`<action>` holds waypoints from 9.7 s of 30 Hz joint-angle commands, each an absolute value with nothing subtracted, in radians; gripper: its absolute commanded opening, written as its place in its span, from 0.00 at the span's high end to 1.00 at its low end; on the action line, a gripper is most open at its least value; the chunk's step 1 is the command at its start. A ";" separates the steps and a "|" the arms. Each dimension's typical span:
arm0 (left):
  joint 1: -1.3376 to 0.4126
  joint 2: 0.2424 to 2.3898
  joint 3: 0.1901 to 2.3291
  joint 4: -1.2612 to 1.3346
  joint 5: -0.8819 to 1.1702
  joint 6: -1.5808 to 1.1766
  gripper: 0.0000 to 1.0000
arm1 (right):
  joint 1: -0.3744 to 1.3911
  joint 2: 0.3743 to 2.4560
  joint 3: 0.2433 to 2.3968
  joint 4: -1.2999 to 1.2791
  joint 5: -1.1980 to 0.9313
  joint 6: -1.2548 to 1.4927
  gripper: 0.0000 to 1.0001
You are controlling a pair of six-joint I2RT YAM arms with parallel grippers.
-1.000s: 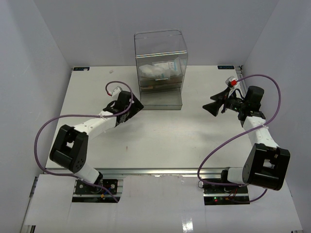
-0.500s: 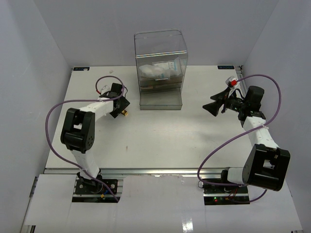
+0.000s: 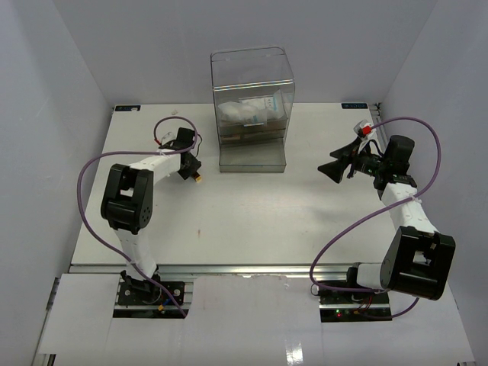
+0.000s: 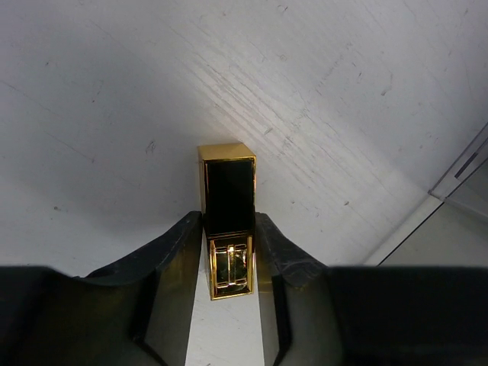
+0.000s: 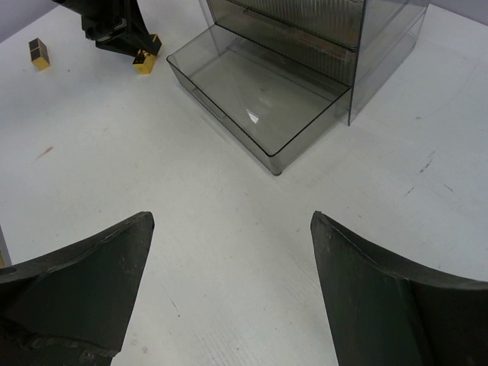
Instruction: Organize the makeup
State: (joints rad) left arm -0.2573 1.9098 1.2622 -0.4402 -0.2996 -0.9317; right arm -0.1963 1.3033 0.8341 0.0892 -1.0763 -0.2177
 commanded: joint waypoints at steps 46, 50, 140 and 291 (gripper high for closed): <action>-0.364 1.845 1.069 0.427 0.218 -1.341 0.43 | -0.186 1.287 0.849 0.071 -1.114 -0.246 0.10; -0.364 1.868 1.065 0.440 0.221 -1.353 0.42 | -0.187 1.283 0.850 0.064 -1.116 -0.249 0.10; 0.350 1.289 0.689 -0.150 0.353 -0.877 0.72 | -0.071 1.272 0.925 -0.500 -1.147 -0.754 0.10; -0.053 1.306 0.904 0.063 0.705 -0.391 0.02 | -0.213 1.310 0.964 -0.176 -0.811 -0.209 0.10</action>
State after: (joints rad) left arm -0.0540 1.2610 0.7933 0.0277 0.6337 -0.3710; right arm -0.1711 1.3798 1.0208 -0.2721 -0.7663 -0.3297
